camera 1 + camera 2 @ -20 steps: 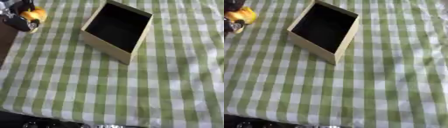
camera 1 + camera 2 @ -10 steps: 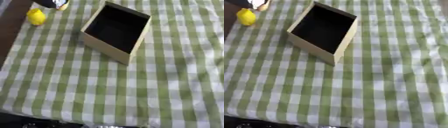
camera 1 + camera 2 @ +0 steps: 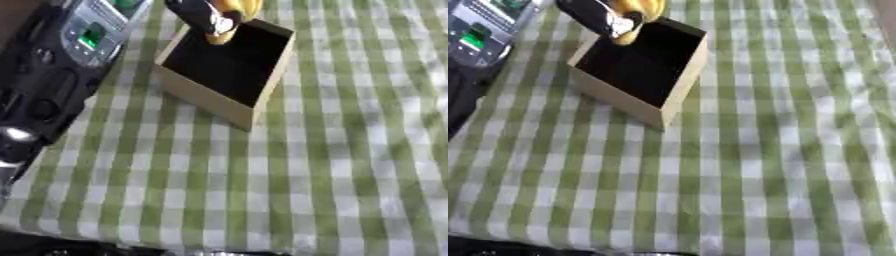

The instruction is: Pick up objects on the table and place them in the box.

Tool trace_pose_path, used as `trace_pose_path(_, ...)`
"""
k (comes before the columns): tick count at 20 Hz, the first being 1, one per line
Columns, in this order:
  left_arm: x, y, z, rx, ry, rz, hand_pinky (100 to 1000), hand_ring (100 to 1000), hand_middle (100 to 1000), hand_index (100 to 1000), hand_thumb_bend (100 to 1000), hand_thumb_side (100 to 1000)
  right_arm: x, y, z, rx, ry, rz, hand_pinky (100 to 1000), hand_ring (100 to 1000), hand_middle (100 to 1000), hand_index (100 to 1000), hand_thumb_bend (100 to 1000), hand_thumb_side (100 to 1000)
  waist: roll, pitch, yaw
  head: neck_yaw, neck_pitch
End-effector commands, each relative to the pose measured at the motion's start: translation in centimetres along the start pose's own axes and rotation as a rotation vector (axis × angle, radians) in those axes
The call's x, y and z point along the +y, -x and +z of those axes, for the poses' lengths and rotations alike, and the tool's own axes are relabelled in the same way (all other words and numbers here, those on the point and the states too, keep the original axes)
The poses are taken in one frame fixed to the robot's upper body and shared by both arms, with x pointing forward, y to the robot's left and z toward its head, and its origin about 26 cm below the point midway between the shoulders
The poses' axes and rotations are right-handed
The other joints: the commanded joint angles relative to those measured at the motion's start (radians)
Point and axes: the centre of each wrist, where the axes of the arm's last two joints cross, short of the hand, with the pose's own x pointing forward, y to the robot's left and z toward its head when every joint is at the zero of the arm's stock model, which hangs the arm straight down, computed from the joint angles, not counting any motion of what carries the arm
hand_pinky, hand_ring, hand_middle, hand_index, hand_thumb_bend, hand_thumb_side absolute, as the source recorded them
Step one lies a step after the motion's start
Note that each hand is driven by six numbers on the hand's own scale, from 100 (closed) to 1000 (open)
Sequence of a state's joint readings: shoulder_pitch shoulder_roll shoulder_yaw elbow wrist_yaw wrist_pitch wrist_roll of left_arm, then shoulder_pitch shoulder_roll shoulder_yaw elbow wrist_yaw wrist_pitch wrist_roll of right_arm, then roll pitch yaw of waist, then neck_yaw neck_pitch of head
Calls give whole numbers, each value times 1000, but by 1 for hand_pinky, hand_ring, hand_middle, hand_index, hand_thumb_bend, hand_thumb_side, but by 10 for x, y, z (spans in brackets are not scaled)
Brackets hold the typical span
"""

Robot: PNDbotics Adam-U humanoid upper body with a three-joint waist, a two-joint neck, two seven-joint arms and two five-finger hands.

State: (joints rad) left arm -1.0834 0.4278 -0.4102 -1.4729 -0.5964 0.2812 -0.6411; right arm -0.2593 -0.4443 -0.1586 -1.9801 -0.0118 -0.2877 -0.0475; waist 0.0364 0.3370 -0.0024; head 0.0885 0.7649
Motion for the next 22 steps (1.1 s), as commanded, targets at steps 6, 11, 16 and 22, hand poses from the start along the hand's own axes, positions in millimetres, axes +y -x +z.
trace_pose_path(6, -17, 17, -27, 48, 4, -18, 541, 544, 431, 632, 100, 100, -1, -7, -7, -36, -3, -15, 923, 813, 717, 901, 100, 611, -5, -15, -4, 12, 5)
trace_pose_path(11, -30, 27, -34, 65, 37, -61, 649, 661, 571, 769, 181, 137, -1, -7, -7, -37, -3, -21, 924, 814, 718, 901, 100, 620, -7, -12, -4, 12, 5)
trace_pose_path(16, -30, 31, -32, 53, 70, -99, 724, 760, 695, 857, 316, 260, 0, -6, -5, -29, -5, -24, 925, 814, 717, 902, 100, 621, -6, -12, -2, 9, 5)
trace_pose_path(22, -18, 32, -23, 54, 26, -108, 734, 768, 708, 867, 364, 315, 0, -5, -2, -16, -6, -23, 926, 815, 717, 902, 100, 622, -7, -15, 2, 8, 5)
